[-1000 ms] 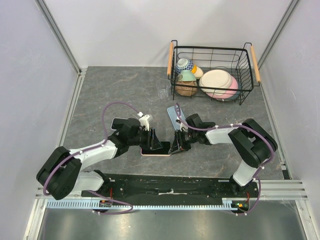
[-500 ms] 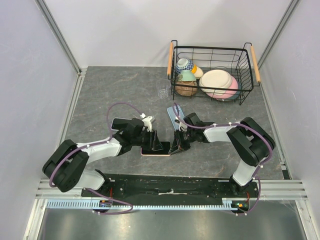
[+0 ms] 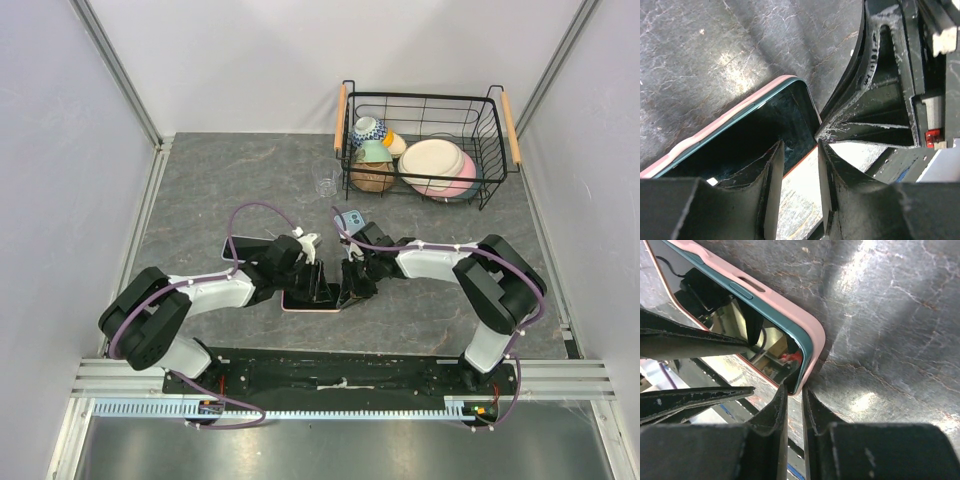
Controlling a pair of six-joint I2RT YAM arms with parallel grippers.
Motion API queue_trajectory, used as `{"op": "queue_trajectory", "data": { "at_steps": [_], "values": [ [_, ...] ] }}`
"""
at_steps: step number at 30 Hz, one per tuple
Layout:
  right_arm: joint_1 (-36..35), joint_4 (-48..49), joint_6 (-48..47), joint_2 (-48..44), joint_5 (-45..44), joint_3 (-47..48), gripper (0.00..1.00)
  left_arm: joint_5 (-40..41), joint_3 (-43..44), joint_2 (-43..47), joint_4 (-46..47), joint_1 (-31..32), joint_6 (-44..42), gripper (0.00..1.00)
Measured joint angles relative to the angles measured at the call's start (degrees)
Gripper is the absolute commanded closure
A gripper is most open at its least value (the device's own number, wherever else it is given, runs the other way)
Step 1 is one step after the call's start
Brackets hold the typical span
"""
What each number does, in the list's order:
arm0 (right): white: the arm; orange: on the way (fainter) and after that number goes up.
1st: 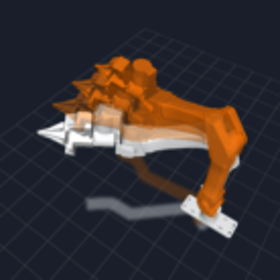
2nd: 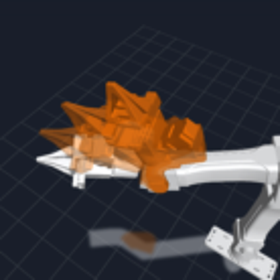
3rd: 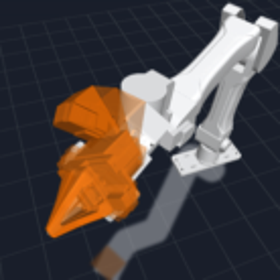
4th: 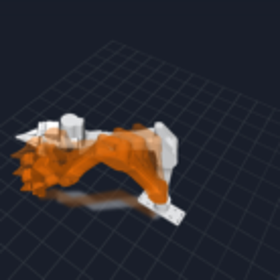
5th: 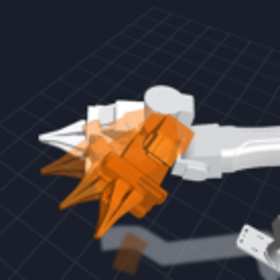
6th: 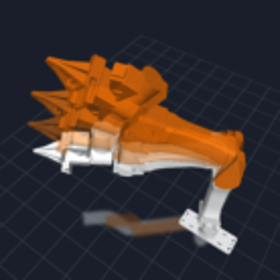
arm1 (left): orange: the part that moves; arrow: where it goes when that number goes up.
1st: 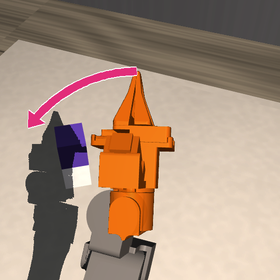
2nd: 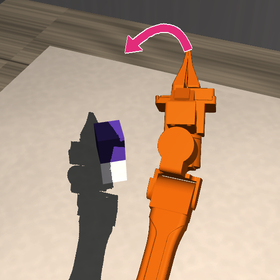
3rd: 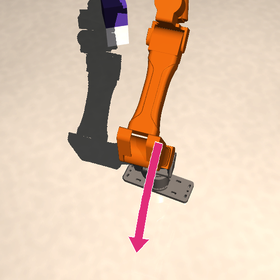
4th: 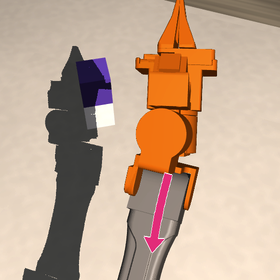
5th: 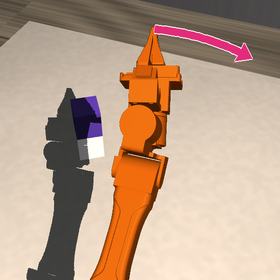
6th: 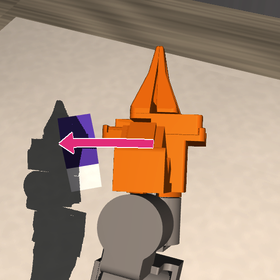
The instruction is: Put the phone into the phone case
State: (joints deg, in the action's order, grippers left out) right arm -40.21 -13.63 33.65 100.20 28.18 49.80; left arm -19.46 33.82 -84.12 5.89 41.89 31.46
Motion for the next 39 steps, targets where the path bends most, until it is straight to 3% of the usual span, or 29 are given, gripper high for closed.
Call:
{"op": "queue_trajectory", "data": {
  "at_steps": [8,11,15,22,27,31,35,39],
  "values": [
    [-2.54,-5.14,-0.96,0.02,-5.62,3.23,0.99,1.11,0.37,0.0,-0.28,0.04,0.0,0.61],
    [-2.82,-5.44,-1.42,-0.24,-6.14,3.43,0.91,1.66,0.76,0.0,-0.94,0.04,-0.02,0.61],
    [-3.19,-5.29,-2.51,-1.09,-6.64,3.17,0.68,2.43,1.07,0.02,-1.44,0.04,-0.02,0.61],
    [-3.26,-4.22,-4.68,-4.02,-8.74,2.95,0.41,3.56,1.11,0.44,-1.77,0.04,0.0,0.6],
    [-0.96,-2.16,-4.9,-8.68,-7.26,2.03,0.38,4.5,1.11,1.25,-2.71,0.04,-0.02,0.6],
    [4.98,4.28,-3.58,-11.61,-1.01,-2.49,0.38,4.7,1.11,1.97,-2.82,0.04,0.0,0.6],
    [11.5,12.11,0.31,-10.95,7.19,-8.39,0.43,5.14,1.11,2.32,-2.84,0.04,-0.02,0.59],
    [12.85,17.66,3.04,-8.83,12.09,-10.67,0.47,5.79,1.11,2.75,-2.82,0.04,0.0,0.59]
  ]
}}
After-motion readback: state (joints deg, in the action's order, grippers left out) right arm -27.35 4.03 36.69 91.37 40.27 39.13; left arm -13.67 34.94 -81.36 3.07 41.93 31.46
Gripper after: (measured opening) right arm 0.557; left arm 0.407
